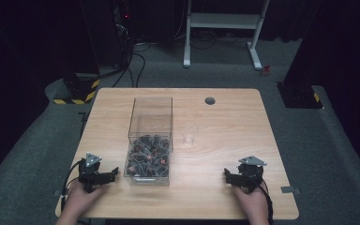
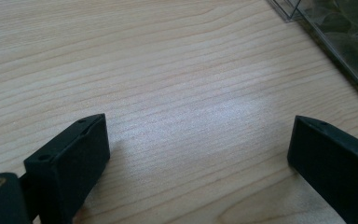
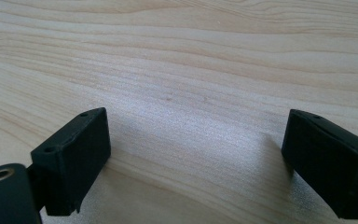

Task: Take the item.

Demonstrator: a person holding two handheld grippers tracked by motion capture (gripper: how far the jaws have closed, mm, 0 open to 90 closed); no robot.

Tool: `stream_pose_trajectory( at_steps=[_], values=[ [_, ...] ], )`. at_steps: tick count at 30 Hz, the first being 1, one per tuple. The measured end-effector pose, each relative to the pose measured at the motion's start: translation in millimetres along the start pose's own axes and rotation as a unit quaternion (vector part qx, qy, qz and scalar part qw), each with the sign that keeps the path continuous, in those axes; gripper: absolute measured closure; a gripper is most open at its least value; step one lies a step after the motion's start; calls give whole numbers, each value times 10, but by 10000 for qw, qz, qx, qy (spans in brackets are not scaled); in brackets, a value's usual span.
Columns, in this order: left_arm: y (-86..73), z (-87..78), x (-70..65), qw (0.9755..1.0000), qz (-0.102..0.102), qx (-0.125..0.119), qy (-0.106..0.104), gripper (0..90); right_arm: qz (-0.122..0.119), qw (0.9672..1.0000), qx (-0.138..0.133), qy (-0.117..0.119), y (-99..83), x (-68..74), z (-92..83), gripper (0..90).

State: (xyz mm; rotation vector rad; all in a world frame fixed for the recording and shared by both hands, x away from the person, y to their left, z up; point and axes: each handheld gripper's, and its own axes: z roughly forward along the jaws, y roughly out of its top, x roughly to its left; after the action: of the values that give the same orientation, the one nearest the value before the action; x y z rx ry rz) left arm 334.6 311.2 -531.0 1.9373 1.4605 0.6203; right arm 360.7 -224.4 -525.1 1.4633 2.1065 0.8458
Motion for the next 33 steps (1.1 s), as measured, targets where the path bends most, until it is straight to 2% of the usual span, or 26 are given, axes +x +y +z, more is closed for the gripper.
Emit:
stream_pose_trajectory(
  at_steps=[20,22,30,33],
  values=[
    [1,1,1,10000,1,-1,2,58,-20,10000,3,12,-15,1,-17,89],
    [1,0,1,10000,2,-1,2,58,-50,10000,-45,19,-20,-9,-28,117],
    [2,1,1,10000,2,1,3,58,-13,9997,-218,91,-18,-14,-88,124],
    [1,1,1,10000,0,-3,2,58,-132,9995,-243,145,-9,22,-102,125]
  ],
)
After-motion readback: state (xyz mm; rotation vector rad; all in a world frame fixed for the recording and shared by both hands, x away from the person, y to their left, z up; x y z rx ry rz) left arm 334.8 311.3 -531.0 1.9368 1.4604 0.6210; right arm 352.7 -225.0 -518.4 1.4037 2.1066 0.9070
